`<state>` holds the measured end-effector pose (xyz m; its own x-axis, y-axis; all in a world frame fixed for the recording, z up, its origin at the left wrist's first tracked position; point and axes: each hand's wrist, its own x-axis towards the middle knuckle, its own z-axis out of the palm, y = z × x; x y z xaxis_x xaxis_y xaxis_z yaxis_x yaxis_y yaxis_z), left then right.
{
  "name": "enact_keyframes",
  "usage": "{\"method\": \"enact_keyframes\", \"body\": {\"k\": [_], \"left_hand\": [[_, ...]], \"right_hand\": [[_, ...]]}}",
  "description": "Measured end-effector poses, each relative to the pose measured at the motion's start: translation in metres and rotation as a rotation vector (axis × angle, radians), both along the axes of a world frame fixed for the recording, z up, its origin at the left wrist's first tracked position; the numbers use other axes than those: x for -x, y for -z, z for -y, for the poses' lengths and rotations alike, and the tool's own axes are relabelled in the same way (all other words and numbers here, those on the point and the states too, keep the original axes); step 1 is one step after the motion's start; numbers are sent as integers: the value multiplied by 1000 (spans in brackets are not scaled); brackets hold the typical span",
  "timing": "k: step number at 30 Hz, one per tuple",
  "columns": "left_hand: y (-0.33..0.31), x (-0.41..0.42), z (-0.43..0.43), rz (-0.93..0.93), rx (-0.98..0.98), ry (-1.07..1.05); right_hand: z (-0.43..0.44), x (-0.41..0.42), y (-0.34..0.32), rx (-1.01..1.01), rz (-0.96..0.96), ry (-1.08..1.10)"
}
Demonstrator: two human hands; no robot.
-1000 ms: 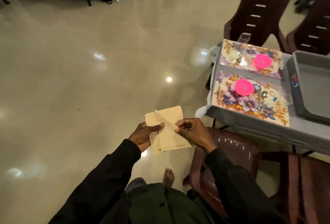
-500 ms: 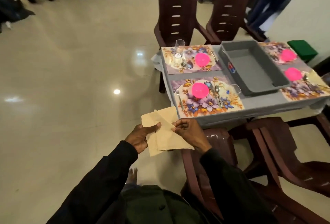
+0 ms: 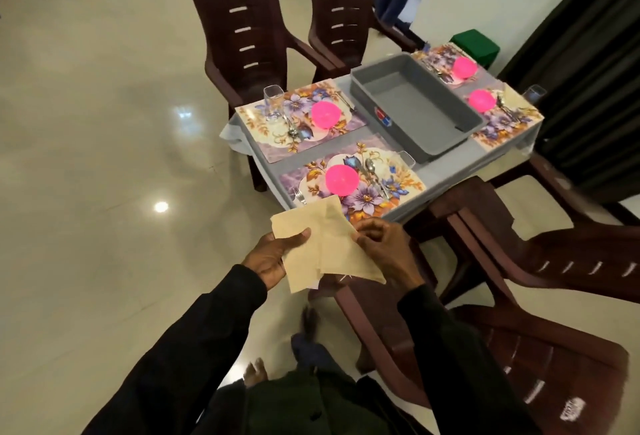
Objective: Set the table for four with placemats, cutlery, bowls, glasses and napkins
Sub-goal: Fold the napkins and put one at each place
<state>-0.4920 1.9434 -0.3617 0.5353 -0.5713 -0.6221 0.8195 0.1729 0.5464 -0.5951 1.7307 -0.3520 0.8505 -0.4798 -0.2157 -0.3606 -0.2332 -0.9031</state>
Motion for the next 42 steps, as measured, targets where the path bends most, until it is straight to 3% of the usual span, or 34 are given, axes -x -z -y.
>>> {"method": "enact_keyframes", "body": {"k": [4,11,19,23,25,31,39,42], "left_hand": [[7,-29,27,6,-32,16],[15,-83,74,71,-125,41],[30,-125,112,88,-209,28],[37,-141,119,103,-249,21],[39,-149,121,107,-262,8],[40,-156,130,79,-274,-62],[40,-155,139,54,-296,-96],[38,-155,143,53,-287,-94]], "right_hand": [[70,-5,22,-53,-6,219],[214,-34,92,93,-198,456],[338,-90,120,61,-240,461],[382,-115,136,-155,-208,442],[392,-130,153,-173,-235,368],[371,-172,207,25,-321,256],[346,-180,219,203,-193,332],[343,-169,220,438,-127,289]]}}
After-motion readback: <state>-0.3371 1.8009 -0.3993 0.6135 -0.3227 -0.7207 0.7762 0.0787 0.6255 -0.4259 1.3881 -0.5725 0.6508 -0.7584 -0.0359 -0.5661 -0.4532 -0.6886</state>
